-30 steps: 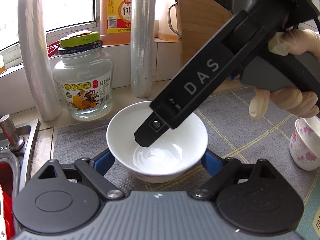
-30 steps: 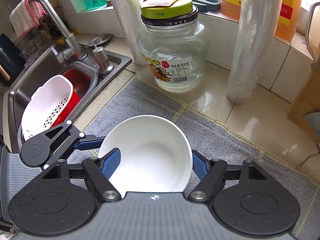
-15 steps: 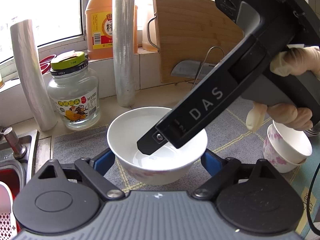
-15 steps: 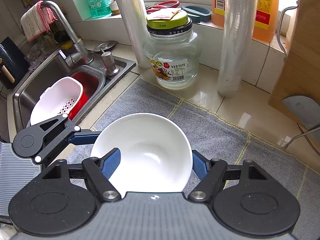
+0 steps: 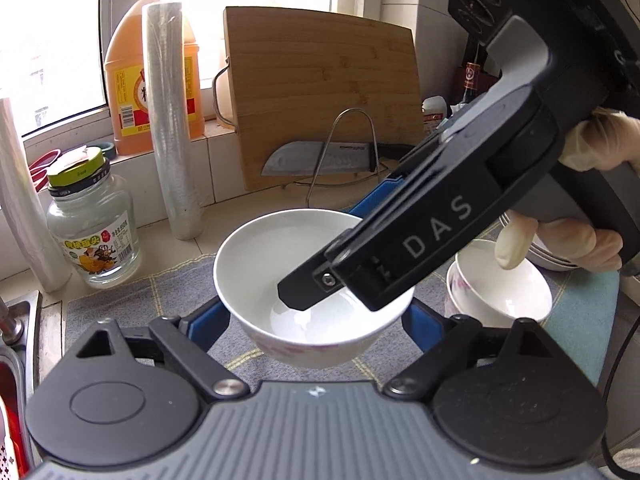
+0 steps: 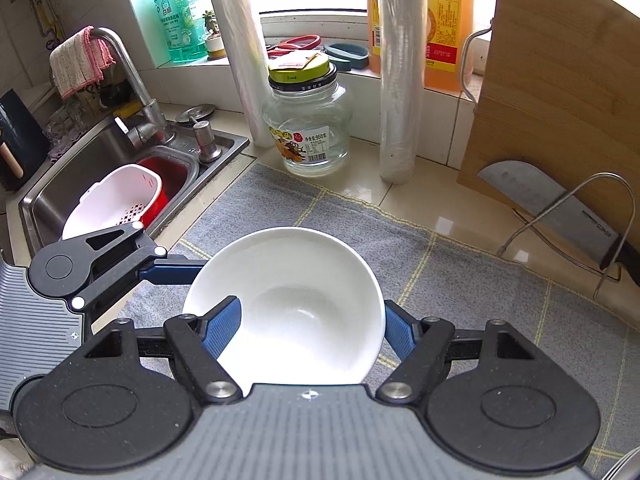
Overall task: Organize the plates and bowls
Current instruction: 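Carry the pink-flowered bowl with the right gripper toward the other bowls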
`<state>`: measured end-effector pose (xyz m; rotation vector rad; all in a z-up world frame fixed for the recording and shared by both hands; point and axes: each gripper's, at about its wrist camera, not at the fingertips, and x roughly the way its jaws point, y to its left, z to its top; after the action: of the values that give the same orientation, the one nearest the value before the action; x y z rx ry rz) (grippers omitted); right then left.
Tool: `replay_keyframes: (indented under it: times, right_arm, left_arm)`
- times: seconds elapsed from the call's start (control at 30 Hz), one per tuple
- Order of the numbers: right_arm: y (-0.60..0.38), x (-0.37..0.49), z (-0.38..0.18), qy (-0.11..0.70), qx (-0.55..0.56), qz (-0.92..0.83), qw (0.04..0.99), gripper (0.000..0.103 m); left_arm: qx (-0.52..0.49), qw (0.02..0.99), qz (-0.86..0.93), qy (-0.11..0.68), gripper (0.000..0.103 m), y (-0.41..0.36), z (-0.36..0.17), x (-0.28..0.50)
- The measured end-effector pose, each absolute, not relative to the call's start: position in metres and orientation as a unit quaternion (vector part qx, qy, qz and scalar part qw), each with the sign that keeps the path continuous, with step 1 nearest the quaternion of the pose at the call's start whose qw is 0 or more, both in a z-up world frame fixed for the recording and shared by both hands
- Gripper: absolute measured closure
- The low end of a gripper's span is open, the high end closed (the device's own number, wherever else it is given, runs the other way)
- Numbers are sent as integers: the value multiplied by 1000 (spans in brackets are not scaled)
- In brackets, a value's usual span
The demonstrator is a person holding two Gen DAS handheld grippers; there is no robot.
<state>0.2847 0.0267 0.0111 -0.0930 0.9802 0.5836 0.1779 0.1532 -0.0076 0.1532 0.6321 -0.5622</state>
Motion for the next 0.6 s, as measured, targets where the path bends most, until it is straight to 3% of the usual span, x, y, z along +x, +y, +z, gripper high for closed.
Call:
replay_keyframes:
  times: [0.6]
  right_arm:
    - [-66,235,26,450,-15,192,872,22]
  left_arm:
    - [92,886,-354,284,11,73,6,158]
